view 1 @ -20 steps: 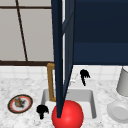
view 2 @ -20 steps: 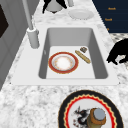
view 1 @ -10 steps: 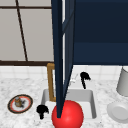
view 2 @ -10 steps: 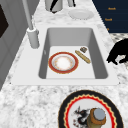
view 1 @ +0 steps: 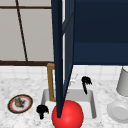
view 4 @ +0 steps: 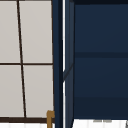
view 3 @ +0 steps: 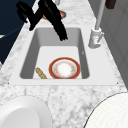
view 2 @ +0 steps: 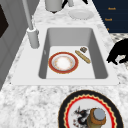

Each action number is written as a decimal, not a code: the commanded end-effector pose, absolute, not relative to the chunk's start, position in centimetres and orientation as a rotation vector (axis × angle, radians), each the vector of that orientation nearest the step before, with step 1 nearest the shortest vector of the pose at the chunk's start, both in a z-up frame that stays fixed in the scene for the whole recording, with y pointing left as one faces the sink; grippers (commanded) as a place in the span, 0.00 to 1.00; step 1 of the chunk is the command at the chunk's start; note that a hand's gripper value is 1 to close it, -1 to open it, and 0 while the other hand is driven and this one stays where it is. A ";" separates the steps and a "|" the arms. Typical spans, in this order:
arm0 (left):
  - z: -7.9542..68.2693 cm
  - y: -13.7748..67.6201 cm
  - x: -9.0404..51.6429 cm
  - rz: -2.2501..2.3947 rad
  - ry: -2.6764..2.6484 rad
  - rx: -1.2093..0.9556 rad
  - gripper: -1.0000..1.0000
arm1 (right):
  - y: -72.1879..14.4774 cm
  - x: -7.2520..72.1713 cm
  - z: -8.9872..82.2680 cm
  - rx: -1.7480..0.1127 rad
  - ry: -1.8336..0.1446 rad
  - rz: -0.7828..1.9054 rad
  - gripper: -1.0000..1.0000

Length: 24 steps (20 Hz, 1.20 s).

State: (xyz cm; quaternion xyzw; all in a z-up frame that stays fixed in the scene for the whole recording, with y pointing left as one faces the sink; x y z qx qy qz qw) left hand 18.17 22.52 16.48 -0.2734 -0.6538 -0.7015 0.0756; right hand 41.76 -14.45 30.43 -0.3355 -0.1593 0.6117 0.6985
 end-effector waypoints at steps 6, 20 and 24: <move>16.5 22.5 18.2 -2.104 -1.961 -0.820 0.50 | -15.6 37.2 31.0 -0.737 -0.451 1.385 0.00; 16.5 22.5 18.2 -2.104 -1.961 -0.820 0.50 | -15.9 31.9 28.5 -0.763 -0.625 1.379 0.00; 16.5 22.5 18.2 -2.104 -1.961 -0.820 0.50 | -16.0 30.5 28.4 -0.801 -0.680 1.374 0.00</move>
